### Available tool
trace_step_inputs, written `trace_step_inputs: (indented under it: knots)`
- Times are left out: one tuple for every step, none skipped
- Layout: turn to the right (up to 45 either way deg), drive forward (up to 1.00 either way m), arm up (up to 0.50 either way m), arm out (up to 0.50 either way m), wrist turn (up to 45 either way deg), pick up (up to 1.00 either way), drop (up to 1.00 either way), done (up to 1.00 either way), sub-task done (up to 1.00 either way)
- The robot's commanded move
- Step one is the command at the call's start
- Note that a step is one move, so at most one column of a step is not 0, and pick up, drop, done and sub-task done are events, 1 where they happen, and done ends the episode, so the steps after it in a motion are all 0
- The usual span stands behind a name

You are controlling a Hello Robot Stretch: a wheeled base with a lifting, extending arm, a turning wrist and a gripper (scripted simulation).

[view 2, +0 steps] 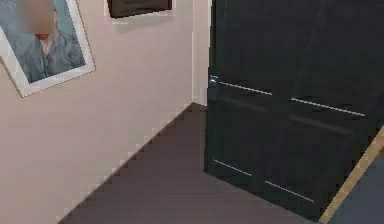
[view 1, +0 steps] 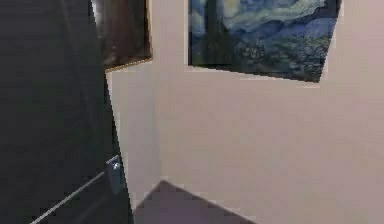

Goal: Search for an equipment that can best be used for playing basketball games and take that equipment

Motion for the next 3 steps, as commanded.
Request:
trace_step_inputs:
  knots:
    - [45.0, 0.0, 0.0, 0.0, 0.0, 0.0, 0.0, 0.0, 0.0]
    - [45.0, 0.0, 0.0, 0.0, 0.0, 0.0, 0.0, 0.0, 0.0]
    - [45.0, 0.0, 0.0, 0.0, 0.0, 0.0, 0.0, 0.0, 0.0]
